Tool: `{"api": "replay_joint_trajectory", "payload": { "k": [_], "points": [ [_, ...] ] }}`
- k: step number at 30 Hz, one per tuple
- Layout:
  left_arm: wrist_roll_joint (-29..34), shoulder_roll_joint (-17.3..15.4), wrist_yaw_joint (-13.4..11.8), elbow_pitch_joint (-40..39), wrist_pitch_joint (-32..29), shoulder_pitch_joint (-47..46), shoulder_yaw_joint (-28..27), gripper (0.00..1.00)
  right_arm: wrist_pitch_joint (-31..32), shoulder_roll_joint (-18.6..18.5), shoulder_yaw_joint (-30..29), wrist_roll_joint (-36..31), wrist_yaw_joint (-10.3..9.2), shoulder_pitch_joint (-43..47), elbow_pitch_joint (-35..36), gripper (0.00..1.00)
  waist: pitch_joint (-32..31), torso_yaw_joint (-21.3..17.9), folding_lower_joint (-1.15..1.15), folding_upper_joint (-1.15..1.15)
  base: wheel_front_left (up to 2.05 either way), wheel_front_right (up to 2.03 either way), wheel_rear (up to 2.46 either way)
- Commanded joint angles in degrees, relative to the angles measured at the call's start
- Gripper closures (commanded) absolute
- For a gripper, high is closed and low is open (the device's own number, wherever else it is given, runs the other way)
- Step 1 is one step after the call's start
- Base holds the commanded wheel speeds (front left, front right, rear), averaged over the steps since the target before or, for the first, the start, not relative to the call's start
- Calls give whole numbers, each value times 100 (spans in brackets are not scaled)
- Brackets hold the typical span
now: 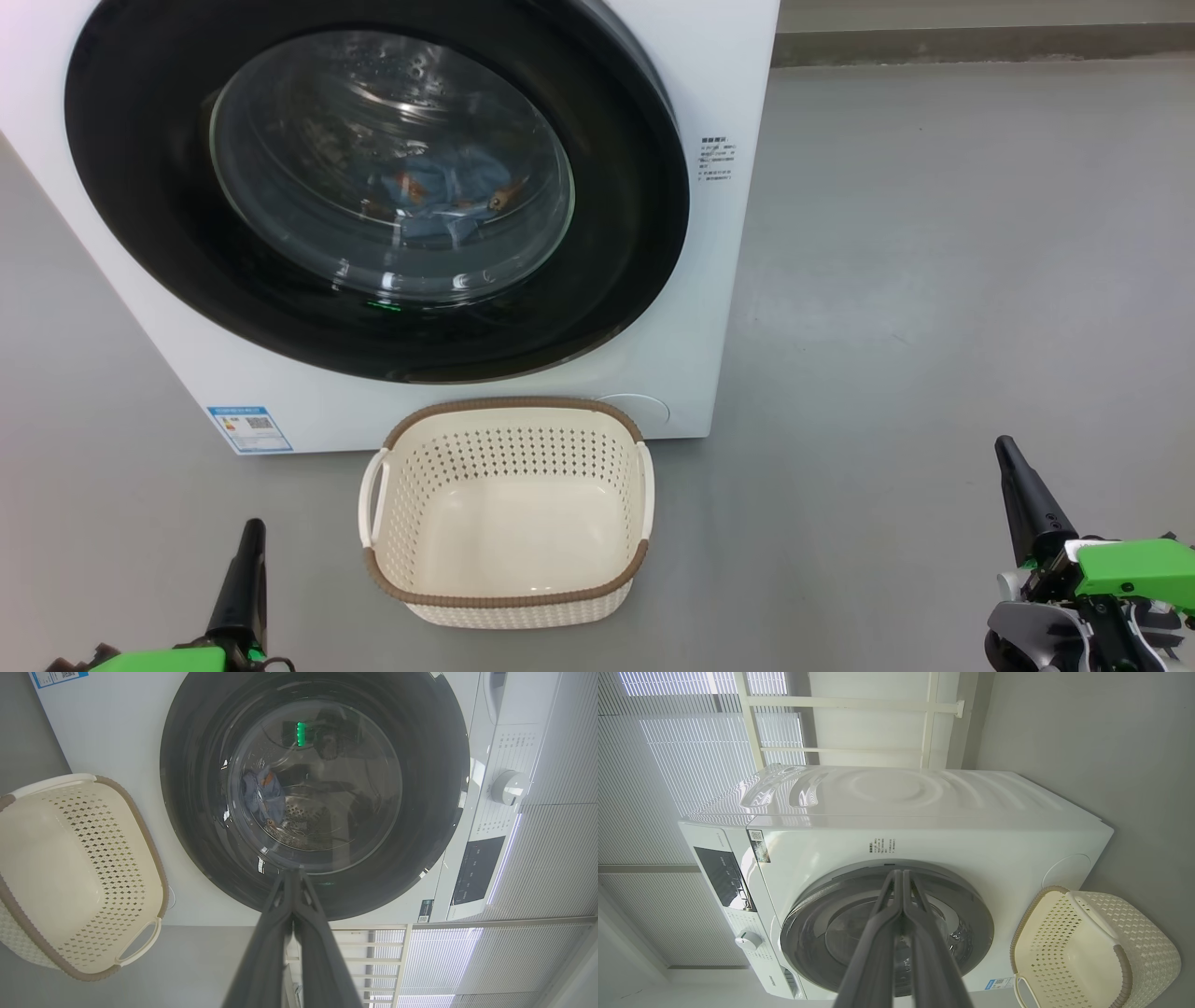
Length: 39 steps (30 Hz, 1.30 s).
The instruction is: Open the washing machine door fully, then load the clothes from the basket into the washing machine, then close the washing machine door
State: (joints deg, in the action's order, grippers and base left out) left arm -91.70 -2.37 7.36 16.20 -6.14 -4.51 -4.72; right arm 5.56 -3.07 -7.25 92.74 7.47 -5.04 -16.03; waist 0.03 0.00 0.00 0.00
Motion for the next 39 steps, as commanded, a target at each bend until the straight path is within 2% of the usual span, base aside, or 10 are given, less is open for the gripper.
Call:
{"api": "replay_joint_trajectory", "payload": {
  "k": [1,39],
  "points": [
    [-38,-51,13,-176,-42,-210,-191,100,48,-25,125,-13,2,-149,170,100,0,0,0,0,0,0,0],
    [-39,-51,13,-179,-41,-209,-190,100,60,-15,110,-26,2,-150,170,100,0,0,0,0,0,0,0]
  ]
}}
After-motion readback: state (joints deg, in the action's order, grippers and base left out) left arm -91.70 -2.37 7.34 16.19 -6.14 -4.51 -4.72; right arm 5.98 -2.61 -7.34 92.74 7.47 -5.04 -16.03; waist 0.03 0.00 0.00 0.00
